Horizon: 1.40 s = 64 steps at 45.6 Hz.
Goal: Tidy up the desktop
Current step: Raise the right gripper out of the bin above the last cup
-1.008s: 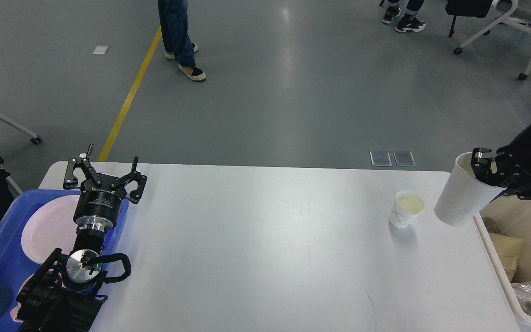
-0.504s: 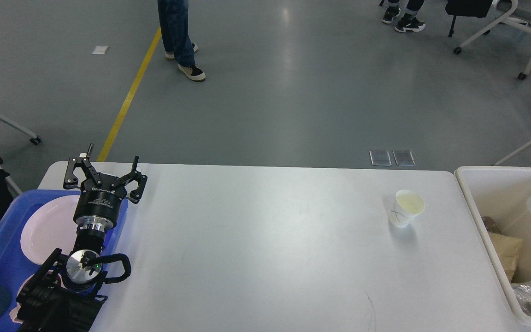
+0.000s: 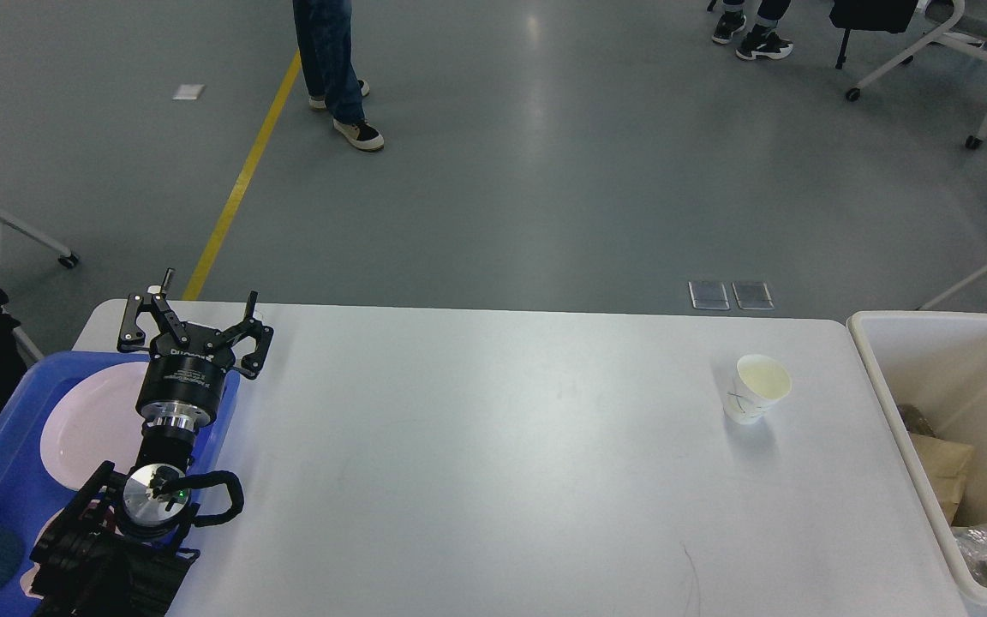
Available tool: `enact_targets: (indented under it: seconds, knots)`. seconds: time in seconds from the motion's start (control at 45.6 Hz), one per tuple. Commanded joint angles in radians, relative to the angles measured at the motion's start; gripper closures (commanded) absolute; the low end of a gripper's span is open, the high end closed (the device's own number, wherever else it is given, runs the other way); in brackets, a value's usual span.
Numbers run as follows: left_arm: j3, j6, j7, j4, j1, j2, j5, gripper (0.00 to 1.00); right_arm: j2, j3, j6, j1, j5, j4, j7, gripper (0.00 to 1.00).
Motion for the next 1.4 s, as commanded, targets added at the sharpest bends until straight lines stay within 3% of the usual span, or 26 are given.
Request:
enact_targets:
  seconds: [0.0,0.175,0.898,0.986,1.03,1.38]
  knots:
    - [0.000,0.000,0.000,0.000,0.000,0.000,0.000,0.04,0.129,0.091,-0.006,-0.244,0.001,-0.294,0.002,1.00]
    - [0.000,0.000,-0.002,0.000,0.000,0.000,0.000,0.04,0.255,0.094,-0.017,-0.396,0.001,-0.468,0.002,1.00]
    - [0.000,0.000,-0.002,0.000,0.000,0.000,0.000,0.04,0.338,0.097,-0.057,-0.476,0.003,-0.483,0.003,1.00]
    - [0.000,0.000,-0.002,0.000,0.000,0.000,0.000,0.04,0.338,0.097,-0.083,-0.476,0.003,-0.483,0.003,0.27]
    - [0.000,0.000,0.000,0.001,0.000,0.000,0.000,0.04,0.338,0.097,-0.114,-0.474,0.003,-0.483,0.003,0.01]
    - [0.000,0.000,0.000,0.000,0.000,0.000,0.000,0.04,0.344,0.097,-0.135,-0.468,0.001,-0.471,0.002,0.00]
